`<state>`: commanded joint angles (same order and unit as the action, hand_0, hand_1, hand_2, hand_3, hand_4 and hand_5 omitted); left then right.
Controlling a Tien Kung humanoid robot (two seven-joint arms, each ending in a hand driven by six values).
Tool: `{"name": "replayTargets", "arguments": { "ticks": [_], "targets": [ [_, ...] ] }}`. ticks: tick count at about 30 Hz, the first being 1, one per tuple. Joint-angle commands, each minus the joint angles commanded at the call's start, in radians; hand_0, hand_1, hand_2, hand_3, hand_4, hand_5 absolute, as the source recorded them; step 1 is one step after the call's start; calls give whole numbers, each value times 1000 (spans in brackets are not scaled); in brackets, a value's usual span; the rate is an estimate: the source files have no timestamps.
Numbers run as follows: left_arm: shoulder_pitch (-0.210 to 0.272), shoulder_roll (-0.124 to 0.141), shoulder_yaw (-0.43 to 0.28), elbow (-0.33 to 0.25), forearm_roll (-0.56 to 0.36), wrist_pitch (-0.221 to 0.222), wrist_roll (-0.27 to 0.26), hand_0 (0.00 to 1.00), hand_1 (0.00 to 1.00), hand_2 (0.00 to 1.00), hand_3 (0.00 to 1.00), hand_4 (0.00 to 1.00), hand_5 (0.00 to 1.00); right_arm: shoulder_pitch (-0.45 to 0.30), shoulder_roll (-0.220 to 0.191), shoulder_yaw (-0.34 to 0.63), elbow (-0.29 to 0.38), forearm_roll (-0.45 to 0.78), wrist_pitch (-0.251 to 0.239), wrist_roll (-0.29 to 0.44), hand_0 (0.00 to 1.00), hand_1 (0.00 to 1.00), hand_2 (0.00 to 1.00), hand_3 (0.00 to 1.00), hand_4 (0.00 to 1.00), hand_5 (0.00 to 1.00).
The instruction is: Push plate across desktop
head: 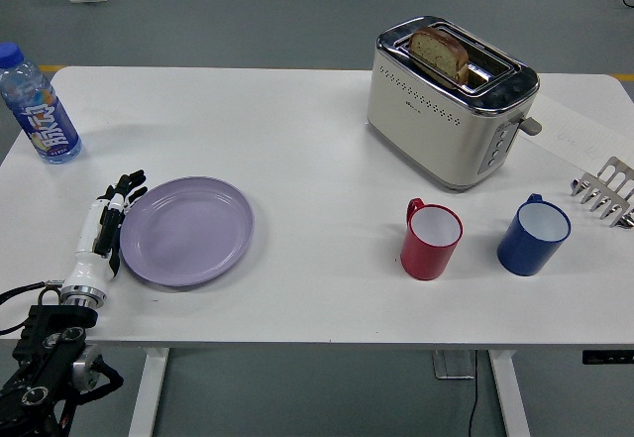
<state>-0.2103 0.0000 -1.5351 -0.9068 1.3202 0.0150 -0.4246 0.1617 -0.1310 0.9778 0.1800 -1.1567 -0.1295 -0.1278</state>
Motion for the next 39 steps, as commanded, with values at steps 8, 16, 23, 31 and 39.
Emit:
{"name": "replayTargets", "arguments": {
  "ticks": [8, 16, 23, 31, 39],
  "targets": [
    [-6, 0, 34, -13, -12, 1, -3, 838, 848, 873, 803, 640, 998, 4, -1, -5, 0, 6, -1, 3, 672, 635, 699, 632, 249, 142],
    [-7, 0, 72, -9, -22, 8, -7, 838, 849, 874, 801, 639, 998, 7, -1, -3, 0, 5, -2, 3, 671, 633, 699, 632, 248, 138],
    [-9, 0, 106, -10, -38, 18, -15, 835, 850, 877, 799, 640, 998, 7, -1, -2, 0, 4, -1, 2, 672, 633, 699, 632, 248, 137],
    [-15, 0, 115, -20, -31, 23, -16, 837, 850, 878, 798, 639, 998, 8, -1, -5, 0, 6, -1, 2, 672, 633, 698, 632, 248, 135],
    [-26, 0, 123, -27, -23, 22, -15, 835, 849, 877, 793, 640, 998, 9, -1, -7, 0, 5, 0, 2, 672, 633, 698, 632, 249, 134]
  ]
}}
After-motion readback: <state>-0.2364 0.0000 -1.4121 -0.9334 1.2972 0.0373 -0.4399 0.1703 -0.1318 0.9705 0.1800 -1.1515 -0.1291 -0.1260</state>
